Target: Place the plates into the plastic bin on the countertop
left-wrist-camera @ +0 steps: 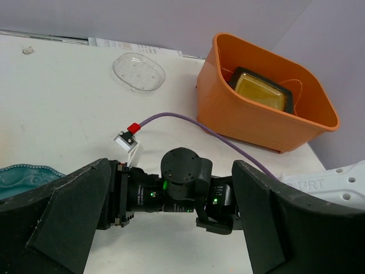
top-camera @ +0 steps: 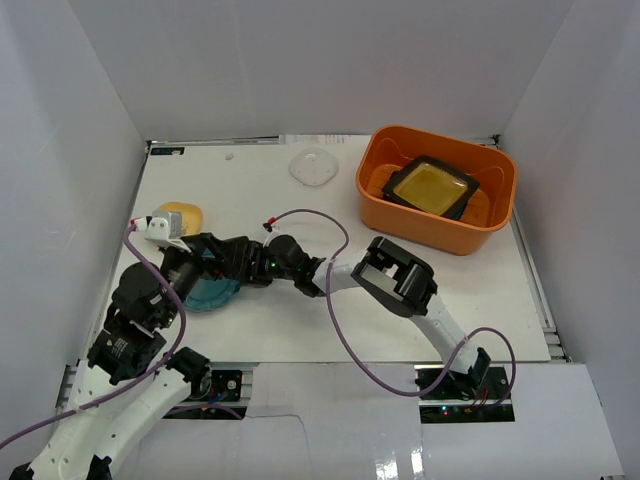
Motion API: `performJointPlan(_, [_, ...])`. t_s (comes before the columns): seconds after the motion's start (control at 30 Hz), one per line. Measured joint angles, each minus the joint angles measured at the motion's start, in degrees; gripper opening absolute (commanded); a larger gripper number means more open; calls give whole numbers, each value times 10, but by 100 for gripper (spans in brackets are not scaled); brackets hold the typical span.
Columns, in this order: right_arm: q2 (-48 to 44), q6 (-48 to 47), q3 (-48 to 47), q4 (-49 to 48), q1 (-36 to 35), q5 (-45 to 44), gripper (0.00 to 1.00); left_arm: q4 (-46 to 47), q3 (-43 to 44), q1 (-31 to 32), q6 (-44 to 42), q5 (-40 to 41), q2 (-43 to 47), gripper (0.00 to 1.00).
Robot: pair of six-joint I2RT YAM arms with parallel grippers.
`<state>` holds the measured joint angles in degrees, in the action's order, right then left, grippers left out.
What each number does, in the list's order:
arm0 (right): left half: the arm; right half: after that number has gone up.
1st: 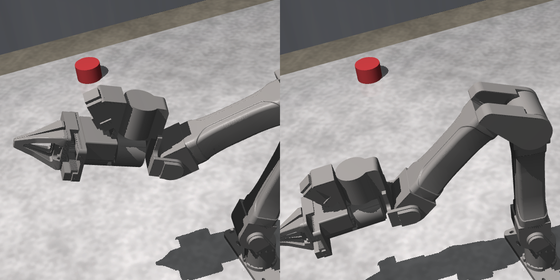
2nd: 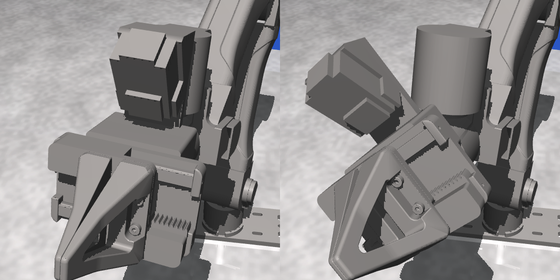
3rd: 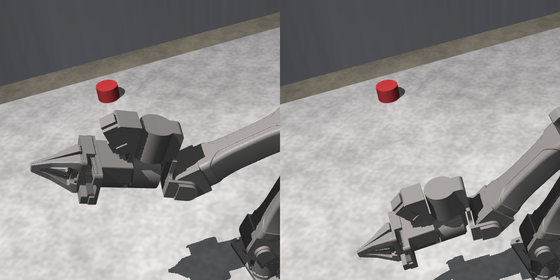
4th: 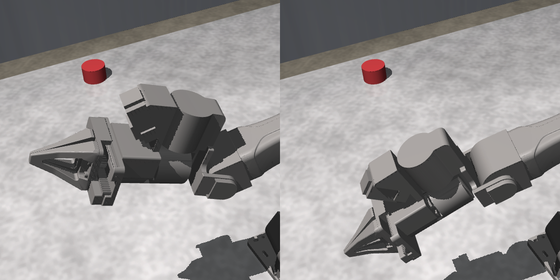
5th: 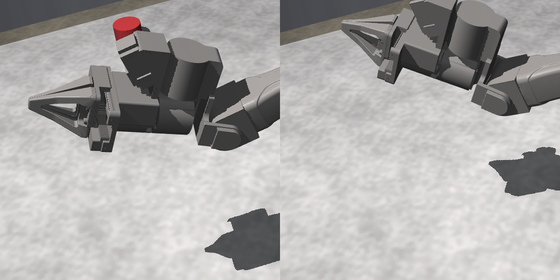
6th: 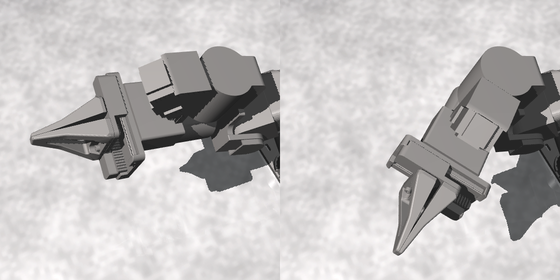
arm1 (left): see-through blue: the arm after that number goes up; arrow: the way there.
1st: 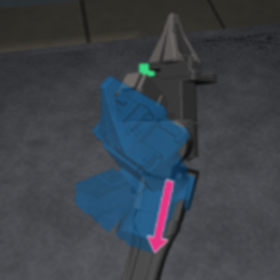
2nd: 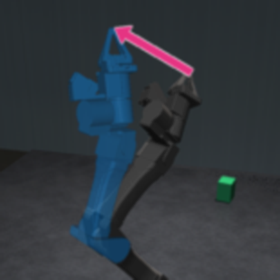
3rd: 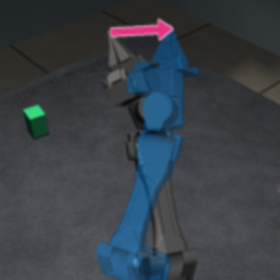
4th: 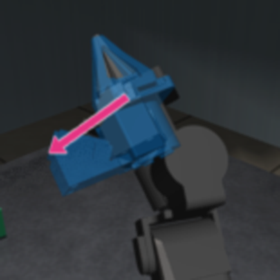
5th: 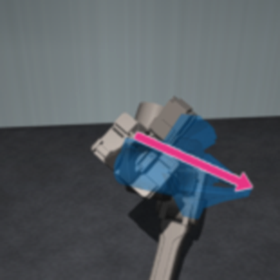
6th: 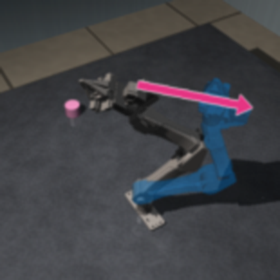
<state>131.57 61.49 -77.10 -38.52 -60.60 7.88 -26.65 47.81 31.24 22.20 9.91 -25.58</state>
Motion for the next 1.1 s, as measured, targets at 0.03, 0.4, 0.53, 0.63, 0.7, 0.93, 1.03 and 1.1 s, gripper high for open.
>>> performJointPlan(0.03, [10, 10, -9, -6, -2, 0, 51, 0, 0, 0, -2, 1, 0, 98])
performJointPlan(0.4, [22, 122, 63, -114, -7, -32, 8, -2, 0, 0, -12, 2, -5, 98])
performJointPlan(0.53, [-42, 136, 172, -147, -4, -42, 8, -2, 0, 0, -12, 2, -5, 98])
performJointPlan(0.63, [-122, 118, 267, -148, 3, -46, 8, -3, 1, 0, -12, 2, -5, 98])
performJointPlan(0.7, [-184, 91, 316, -122, 9, -51, 8, -3, 1, 0, -11, 2, -5, 98])
performJointPlan(0.93, [-441, -42, 367, 68, 54, -92, 8, -3, 2, 0, -3, 1, -4, 98])
performJointPlan(1.03, [-557, -91, 367, 116, 120, -101, 8, -3, 2, 0, 0, 0, -3, 98])
performJointPlan(1.1, [-625, -116, 364, 144, 179, -109, 8, -2, 2, 0, 3, -2, -3, 98])
